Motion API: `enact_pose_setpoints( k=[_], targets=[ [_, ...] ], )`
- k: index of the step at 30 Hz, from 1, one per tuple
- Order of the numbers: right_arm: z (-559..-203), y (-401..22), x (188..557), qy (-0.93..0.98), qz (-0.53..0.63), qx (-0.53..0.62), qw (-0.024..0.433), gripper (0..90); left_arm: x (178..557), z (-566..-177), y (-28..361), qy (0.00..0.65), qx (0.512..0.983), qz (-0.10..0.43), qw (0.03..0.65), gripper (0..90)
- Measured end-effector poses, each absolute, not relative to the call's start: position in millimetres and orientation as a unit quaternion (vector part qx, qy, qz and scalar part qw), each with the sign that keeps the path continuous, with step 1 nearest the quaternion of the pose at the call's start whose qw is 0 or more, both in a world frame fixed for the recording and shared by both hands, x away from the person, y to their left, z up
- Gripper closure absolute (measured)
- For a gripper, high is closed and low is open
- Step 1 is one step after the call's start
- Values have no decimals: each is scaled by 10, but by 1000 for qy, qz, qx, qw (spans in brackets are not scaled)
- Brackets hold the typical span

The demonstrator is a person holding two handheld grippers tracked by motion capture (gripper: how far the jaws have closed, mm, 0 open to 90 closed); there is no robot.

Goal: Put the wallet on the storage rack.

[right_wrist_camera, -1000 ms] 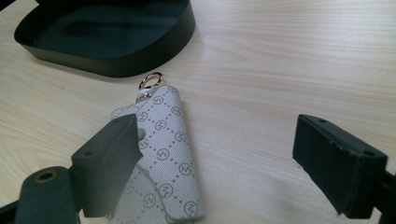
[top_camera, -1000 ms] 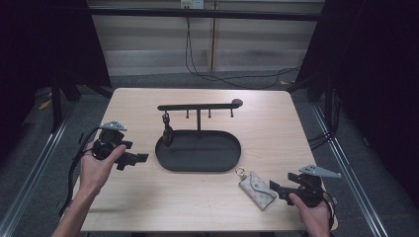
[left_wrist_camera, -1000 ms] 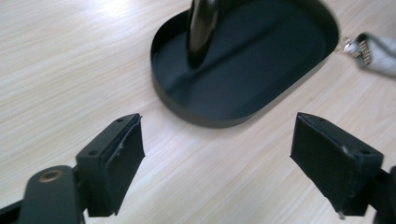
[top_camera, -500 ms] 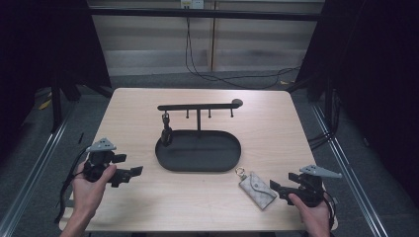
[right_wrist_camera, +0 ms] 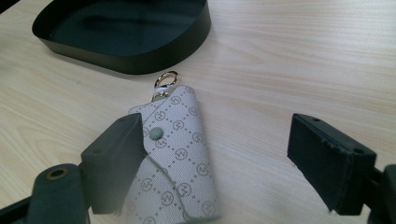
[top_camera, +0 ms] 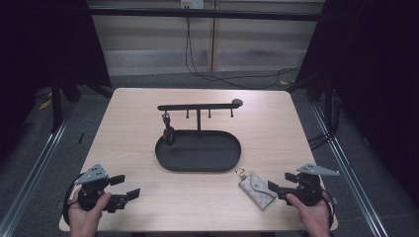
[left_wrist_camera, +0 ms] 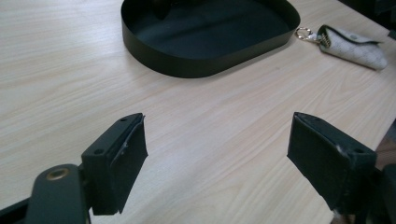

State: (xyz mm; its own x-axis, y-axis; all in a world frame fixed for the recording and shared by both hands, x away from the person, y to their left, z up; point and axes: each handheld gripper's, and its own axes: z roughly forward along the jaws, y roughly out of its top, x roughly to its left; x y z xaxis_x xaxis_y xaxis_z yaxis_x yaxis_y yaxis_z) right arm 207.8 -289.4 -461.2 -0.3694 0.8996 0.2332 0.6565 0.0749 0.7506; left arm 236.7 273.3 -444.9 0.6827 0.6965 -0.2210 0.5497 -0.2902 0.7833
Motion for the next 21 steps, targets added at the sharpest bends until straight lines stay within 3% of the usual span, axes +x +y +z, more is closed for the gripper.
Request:
enact_pose_setpoints(
  k=[12,21],
  targets=[
    [-4543,-2686,2211,759,380,515,119,289,2295,-4527,2756,379,797,72,464,193],
    [-4475,-2548,2342,793,326,511,68,254,2287,-4509,2756,377,795,75,469,192]
  ],
)
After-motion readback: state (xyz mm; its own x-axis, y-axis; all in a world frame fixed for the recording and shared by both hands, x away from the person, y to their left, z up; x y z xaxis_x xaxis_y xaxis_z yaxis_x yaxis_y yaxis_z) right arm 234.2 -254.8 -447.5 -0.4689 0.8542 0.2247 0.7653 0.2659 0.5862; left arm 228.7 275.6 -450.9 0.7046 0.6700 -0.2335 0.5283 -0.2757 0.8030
